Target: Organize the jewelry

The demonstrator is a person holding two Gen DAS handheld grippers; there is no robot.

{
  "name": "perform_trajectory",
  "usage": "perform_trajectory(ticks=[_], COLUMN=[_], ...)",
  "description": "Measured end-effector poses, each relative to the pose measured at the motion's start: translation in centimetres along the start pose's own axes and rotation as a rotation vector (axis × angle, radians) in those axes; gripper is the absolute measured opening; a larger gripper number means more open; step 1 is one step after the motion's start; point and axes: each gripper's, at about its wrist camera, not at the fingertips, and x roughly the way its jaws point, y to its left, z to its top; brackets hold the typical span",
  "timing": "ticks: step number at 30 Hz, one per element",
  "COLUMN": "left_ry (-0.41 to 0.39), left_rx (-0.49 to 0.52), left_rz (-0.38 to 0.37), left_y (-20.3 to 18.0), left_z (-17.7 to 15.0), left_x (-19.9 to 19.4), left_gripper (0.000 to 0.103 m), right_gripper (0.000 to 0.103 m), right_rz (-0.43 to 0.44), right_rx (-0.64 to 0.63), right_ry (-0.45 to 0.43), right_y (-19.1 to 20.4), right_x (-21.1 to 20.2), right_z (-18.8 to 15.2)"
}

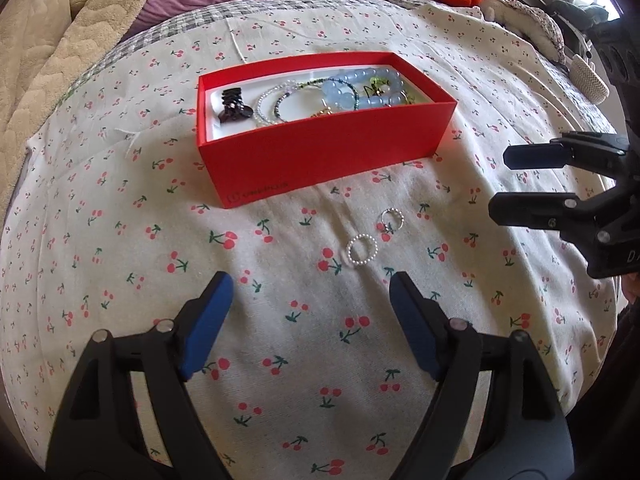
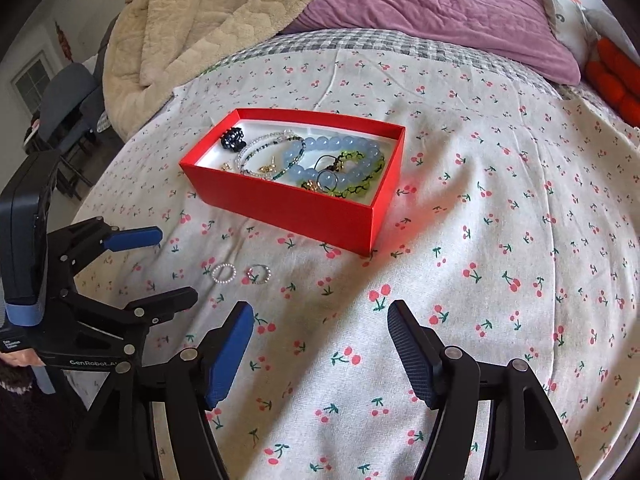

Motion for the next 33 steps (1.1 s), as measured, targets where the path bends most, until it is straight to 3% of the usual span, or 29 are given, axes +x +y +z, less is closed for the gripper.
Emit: perform_trajectory(ticks=[4,11,20,25,31,33], left_ry=[-0.005,0.011,0.055,0.054,0.058,0.056], left_rx=[0.072,0.097,0.035,0.044,0.023,0.013], left_rz=[-0.013,-0.059,-0.130,-0.114,-0.081,-0.075], left_y=[-1.0,-1.7,-1.2,-1.5,-1.2,-0.9], left_z=[-0.2,0.0,0.8,0.9,1.3,1.2], left_x=[0.7,1.7,2.6,2.8,2.8,2.7], left_gripper=[0.081,0.071,0.069,0.058,0.036,0.023], right_gripper=[0.071,0.071,0.071,0.071,0.071,0.071], right_rz=[-0.008,-0.018,-0.035,-0.042,-0.045,-0.046], right_rx=[-0.018,-0.029,-0.059,-0.066,-0.071,-0.073], right_ry=[0.017,0.027,0.045,0.052,0.054,0.054], right_y=[0.0,-0.3,0.0,-0.1,0.0,0.1], right_x=[0.6,1.2,1.8,2.0,2.1,2.2], right_z=[-0.5,-0.5,-0.5,-0.7,-0.7,-0.7])
